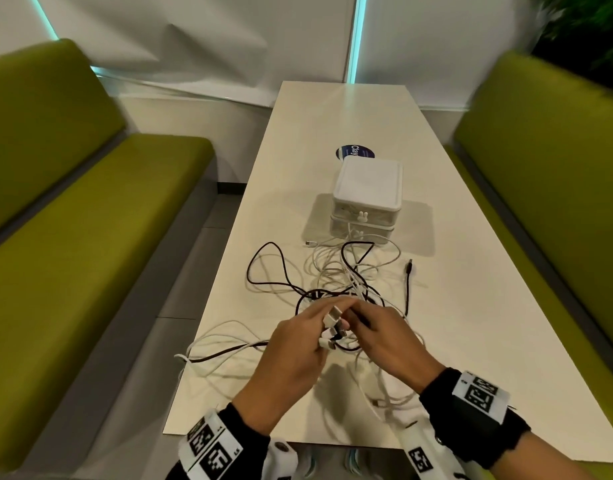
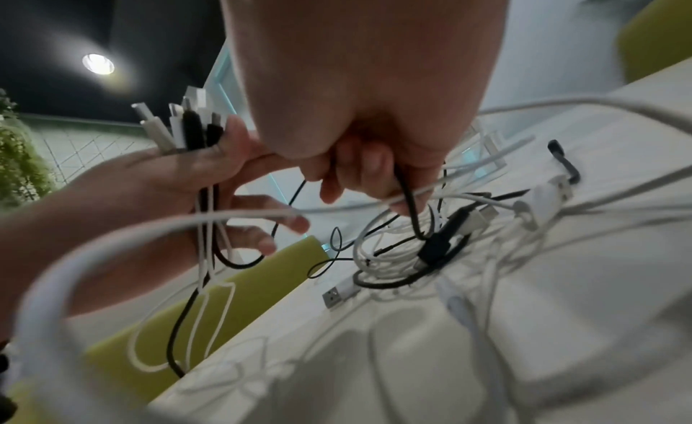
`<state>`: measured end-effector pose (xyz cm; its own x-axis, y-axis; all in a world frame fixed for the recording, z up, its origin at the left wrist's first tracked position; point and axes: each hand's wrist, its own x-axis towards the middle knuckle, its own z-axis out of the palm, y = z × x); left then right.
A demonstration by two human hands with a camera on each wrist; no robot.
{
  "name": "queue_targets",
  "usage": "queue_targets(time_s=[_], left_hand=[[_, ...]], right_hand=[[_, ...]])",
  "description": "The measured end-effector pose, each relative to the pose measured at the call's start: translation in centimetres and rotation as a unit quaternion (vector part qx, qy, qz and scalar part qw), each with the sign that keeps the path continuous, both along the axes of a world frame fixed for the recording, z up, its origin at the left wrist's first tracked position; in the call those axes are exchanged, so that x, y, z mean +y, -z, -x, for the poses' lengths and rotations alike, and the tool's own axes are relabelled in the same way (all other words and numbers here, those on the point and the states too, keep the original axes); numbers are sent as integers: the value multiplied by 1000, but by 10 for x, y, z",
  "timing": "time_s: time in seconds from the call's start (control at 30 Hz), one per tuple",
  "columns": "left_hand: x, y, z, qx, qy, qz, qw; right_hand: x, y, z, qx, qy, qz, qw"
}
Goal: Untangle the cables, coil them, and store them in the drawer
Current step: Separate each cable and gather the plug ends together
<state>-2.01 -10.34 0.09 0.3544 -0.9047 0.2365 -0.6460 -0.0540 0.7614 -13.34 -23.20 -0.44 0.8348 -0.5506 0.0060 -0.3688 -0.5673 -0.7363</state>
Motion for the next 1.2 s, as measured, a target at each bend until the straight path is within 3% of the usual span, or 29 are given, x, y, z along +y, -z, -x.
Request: queue_targets(time_s=[0.17, 0.3, 0.37, 0.5, 0.6, 0.7, 0.8, 0.9, 0.97, 1.2], left_hand=[[-3, -5, 5, -170, -9, -185, 968], [-2, -2, 0, -179, -20, -217, 959], [0, -3, -4, -190, -22, -202, 961], [1, -3, -14, -159, -79, -73, 981], [1, 0, -23, -60, -160, -2, 985], [3, -1, -27, 36, -211, 16, 977], [4, 1, -26, 16, -226, 23, 974], [6, 5, -25, -102, -199, 1, 975], [8, 3, -22, -140, -139, -5, 980], [7, 11, -12, -111, -26, -71, 991]], right_hand=[[5, 5, 3, -16, -38, 44, 998], [1, 17, 7, 55, -87, 116, 988], [0, 20, 7, 76, -110, 139, 981], [0, 15, 1, 69, -99, 114, 986], [-5, 16, 0, 45, -84, 88, 992], [-7, 19, 4, 40, -86, 82, 992], [-7, 22, 5, 27, -61, 101, 993], [-8, 20, 4, 45, -58, 109, 991], [-9, 17, 3, 67, -60, 118, 989], [-5, 13, 0, 89, -70, 144, 983]])
